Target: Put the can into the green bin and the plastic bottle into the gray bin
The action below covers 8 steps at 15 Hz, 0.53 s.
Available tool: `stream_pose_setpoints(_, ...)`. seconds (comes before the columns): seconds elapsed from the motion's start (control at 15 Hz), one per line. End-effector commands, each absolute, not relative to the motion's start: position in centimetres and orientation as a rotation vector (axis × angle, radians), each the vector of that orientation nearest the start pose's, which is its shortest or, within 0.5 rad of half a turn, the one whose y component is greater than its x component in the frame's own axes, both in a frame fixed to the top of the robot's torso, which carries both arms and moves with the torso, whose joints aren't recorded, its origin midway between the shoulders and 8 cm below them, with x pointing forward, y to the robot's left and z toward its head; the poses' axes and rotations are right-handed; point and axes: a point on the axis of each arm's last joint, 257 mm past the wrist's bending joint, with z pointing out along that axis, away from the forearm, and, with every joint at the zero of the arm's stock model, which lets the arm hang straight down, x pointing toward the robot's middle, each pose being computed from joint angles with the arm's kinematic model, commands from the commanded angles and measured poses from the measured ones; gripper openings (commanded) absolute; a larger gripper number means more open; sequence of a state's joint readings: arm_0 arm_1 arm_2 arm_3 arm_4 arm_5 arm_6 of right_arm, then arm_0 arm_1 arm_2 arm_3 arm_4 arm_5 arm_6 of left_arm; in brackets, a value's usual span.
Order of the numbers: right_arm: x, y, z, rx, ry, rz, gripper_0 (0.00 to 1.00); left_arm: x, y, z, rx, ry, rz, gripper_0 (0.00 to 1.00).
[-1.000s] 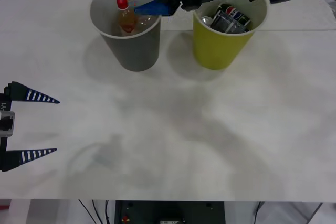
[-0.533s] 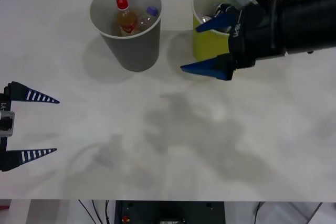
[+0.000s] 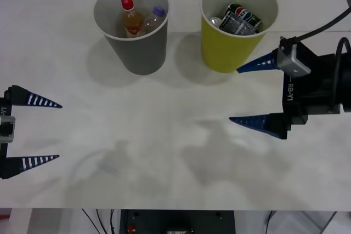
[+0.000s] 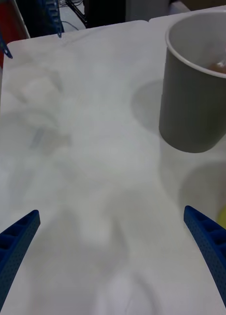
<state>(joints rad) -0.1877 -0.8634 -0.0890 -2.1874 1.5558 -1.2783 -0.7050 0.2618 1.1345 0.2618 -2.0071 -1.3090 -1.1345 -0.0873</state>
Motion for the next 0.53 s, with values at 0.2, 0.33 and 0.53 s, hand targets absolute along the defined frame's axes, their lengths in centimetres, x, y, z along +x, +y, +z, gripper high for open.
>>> stream_pose_setpoints(0.2, 33.5, -18.1, -11.9, -1.576, 1.572, 0.422, 1.00, 34.1, 28.6, -16.7, 1.762, 1.444, -0.118, 1.00)
stream_pose_setpoints(0.33, 32.6, -19.4, -12.9, -1.595, 1.573, 0.415, 1.00, 34.1, 28.6, -16.7, 1.762, 1.444, -0.118, 1.00)
stream_pose_setpoints(0.53, 31.5, -20.9, -14.5, -1.591, 1.577, 0.400, 1.00, 34.1, 28.6, -16.7, 1.762, 1.444, -0.118, 1.00)
